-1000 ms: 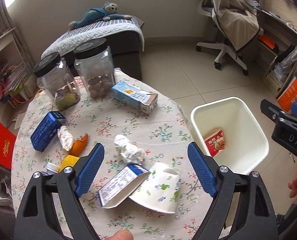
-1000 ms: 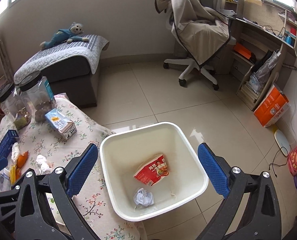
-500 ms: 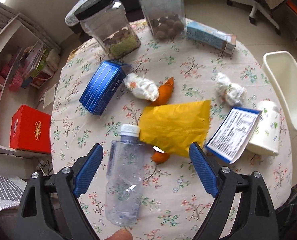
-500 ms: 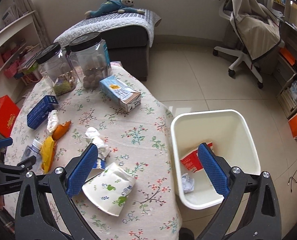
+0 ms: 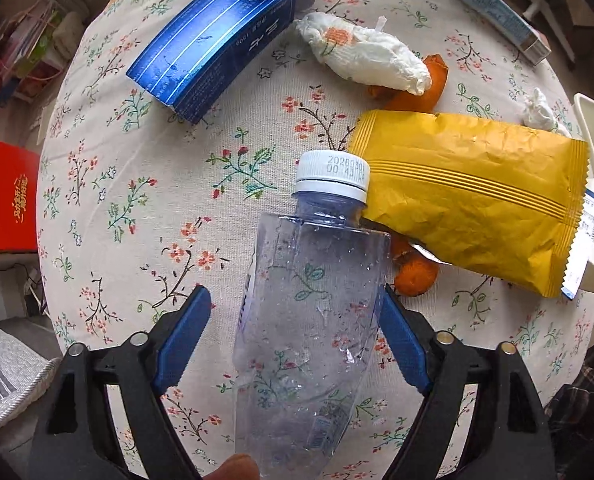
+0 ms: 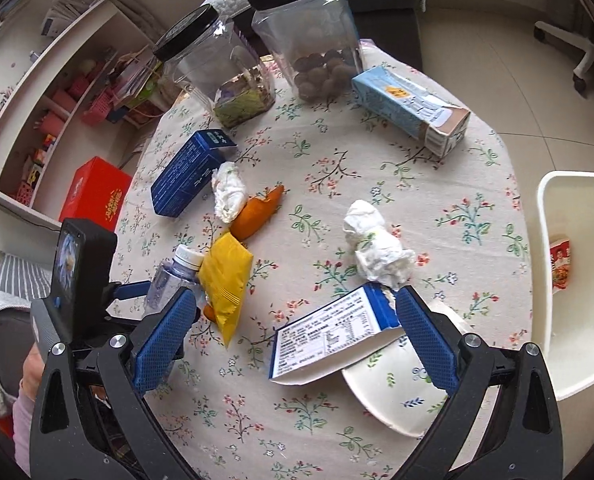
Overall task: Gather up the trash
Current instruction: 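Grasp the clear plastic bottle with the left tool while the right tool grasps the yellow snack bag, then lift the bottle and snack bag over the white bin and open both tools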
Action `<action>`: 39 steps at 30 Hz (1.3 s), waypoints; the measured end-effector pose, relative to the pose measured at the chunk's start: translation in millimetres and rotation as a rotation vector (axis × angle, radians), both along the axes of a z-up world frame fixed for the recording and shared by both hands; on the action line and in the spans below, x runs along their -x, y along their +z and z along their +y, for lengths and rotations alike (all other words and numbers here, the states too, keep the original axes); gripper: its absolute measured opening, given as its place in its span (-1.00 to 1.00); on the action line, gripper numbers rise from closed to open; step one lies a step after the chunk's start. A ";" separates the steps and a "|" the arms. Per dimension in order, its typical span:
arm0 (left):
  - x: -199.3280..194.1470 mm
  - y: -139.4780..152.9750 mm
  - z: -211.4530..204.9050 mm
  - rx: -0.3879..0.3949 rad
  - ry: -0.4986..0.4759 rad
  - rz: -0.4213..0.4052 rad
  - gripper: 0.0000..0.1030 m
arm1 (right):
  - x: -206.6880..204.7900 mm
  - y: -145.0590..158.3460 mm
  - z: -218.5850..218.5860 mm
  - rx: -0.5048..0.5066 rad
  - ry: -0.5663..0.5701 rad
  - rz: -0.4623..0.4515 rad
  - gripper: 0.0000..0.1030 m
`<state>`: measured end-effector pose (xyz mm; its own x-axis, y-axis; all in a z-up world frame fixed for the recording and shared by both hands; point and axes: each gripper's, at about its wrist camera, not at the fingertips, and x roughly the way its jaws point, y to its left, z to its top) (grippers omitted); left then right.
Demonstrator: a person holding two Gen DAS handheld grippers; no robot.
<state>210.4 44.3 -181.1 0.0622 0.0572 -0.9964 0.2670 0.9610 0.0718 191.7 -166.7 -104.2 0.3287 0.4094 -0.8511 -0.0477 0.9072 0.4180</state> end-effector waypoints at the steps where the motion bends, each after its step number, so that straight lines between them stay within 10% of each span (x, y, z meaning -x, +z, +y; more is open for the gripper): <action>1: 0.5 -1.7 0.2 0.010 -0.003 0.010 0.22 | -2.5 -2.1 5.2 0.000 0.008 0.008 0.86; 15: 21.3 54.9 41.8 0.100 0.106 -0.150 0.21 | -25.8 -33.4 66.2 0.057 0.104 0.033 0.78; 22: 23.0 64.7 65.4 0.121 0.147 -0.165 0.21 | -13.6 -33.5 110.9 0.211 0.372 -0.055 0.80; 28: 15.9 60.2 75.8 0.128 0.161 -0.169 0.22 | -29.8 -58.8 110.3 0.175 0.323 0.008 0.74; 36: 20.7 67.2 76.6 0.166 0.167 -0.213 0.22 | -40.9 -57.1 94.1 0.061 0.260 0.025 -0.45; 39: 19.9 73.8 76.0 0.184 0.179 -0.253 0.22 | -39.0 -49.6 92.4 0.056 0.241 -0.006 -0.56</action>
<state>190.4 120.2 -107.3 0.3136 -0.0893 -0.9453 0.0889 0.9940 -0.0644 230.8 -74.3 -153.9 0.2326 0.4290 -0.8729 -0.2683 0.8909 0.3664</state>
